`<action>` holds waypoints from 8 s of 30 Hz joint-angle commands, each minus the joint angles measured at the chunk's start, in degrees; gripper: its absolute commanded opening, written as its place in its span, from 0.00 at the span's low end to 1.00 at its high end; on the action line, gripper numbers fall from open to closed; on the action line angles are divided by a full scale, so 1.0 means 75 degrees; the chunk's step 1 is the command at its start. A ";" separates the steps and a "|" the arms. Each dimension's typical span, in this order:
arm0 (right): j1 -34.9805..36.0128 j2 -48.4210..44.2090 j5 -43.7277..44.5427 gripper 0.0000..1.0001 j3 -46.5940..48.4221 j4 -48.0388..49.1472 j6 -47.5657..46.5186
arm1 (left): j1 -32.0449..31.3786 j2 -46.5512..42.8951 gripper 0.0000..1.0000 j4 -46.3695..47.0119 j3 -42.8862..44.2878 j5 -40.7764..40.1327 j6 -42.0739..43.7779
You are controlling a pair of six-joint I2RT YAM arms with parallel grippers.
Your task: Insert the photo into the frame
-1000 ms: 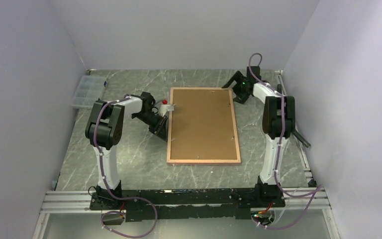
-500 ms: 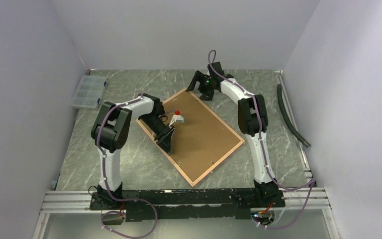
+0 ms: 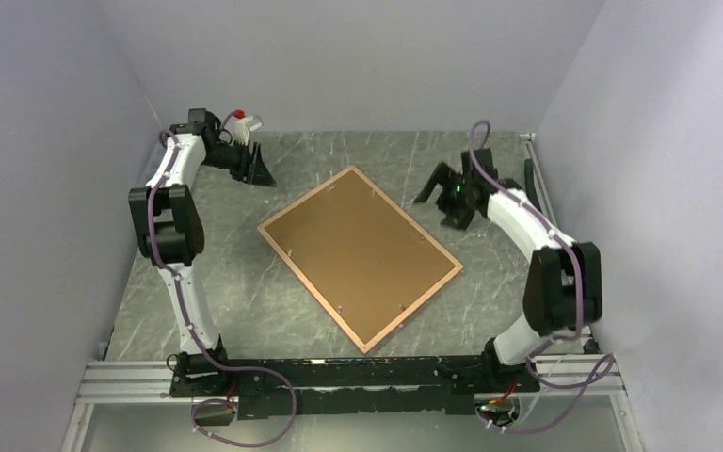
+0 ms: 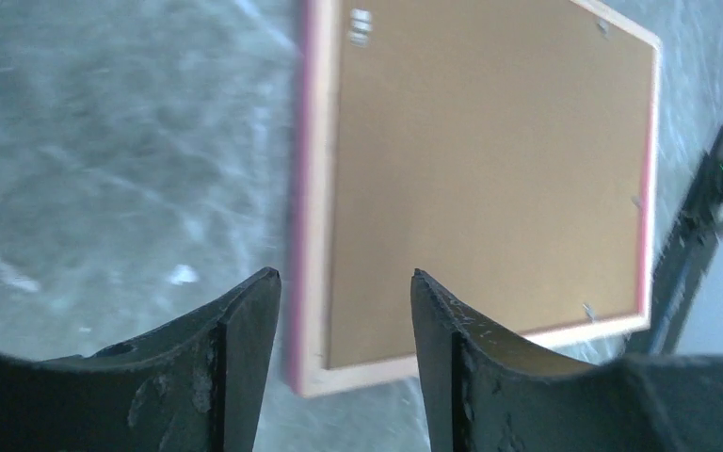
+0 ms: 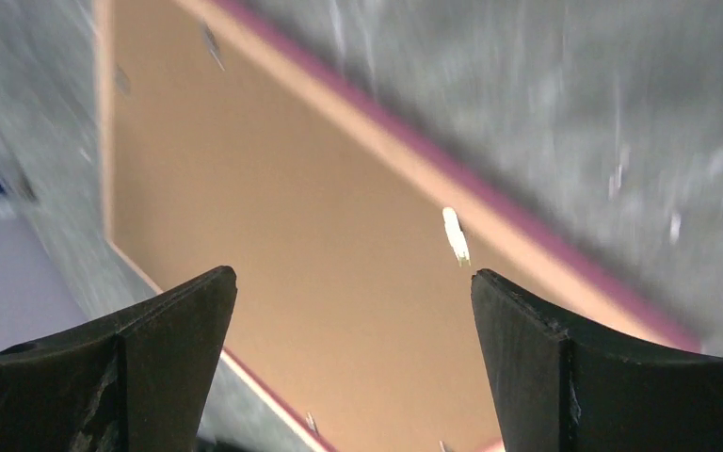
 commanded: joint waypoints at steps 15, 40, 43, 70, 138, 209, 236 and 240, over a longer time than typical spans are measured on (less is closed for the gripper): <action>0.0346 -0.3331 -0.1821 1.00 -0.4555 -0.0730 0.1089 | -0.0380 0.1457 0.51 0.1413 -0.0371 -0.0307 -0.0684; -0.0238 -0.0865 -0.0986 1.00 -0.2510 -0.0304 -0.0017 | -0.1280 -0.0821 0.37 -0.0205 -0.4058 -0.0837 0.1254; -0.0261 -0.0846 -0.0800 1.00 -0.2305 -0.0451 -0.0124 | -0.1052 -0.1083 0.39 -0.0538 -0.4131 -0.0564 0.1319; 0.2781 0.2411 -0.0430 0.91 0.2401 0.0541 0.1118 | -0.1425 -0.1169 0.48 0.2340 -0.4825 -0.2678 -0.0636; 0.3955 0.5805 -0.1793 0.75 0.5008 0.1245 0.2434 | -0.1710 -0.1468 0.43 0.3294 -0.5882 -0.3244 -0.0193; 0.6474 0.0064 0.1547 0.67 -0.0629 0.0355 -0.3468 | -0.0159 -0.5435 0.82 0.1928 -0.4682 -0.3565 -0.0903; 0.8263 0.0446 0.3362 0.36 -0.1847 0.1062 -0.3785 | 0.0237 -0.8626 0.94 0.2058 -0.7239 -0.0990 0.1796; 0.8275 0.0351 0.3417 0.25 -0.1802 0.1014 -0.3803 | 0.0235 -0.9302 0.94 0.1613 -0.8246 -0.0449 0.4198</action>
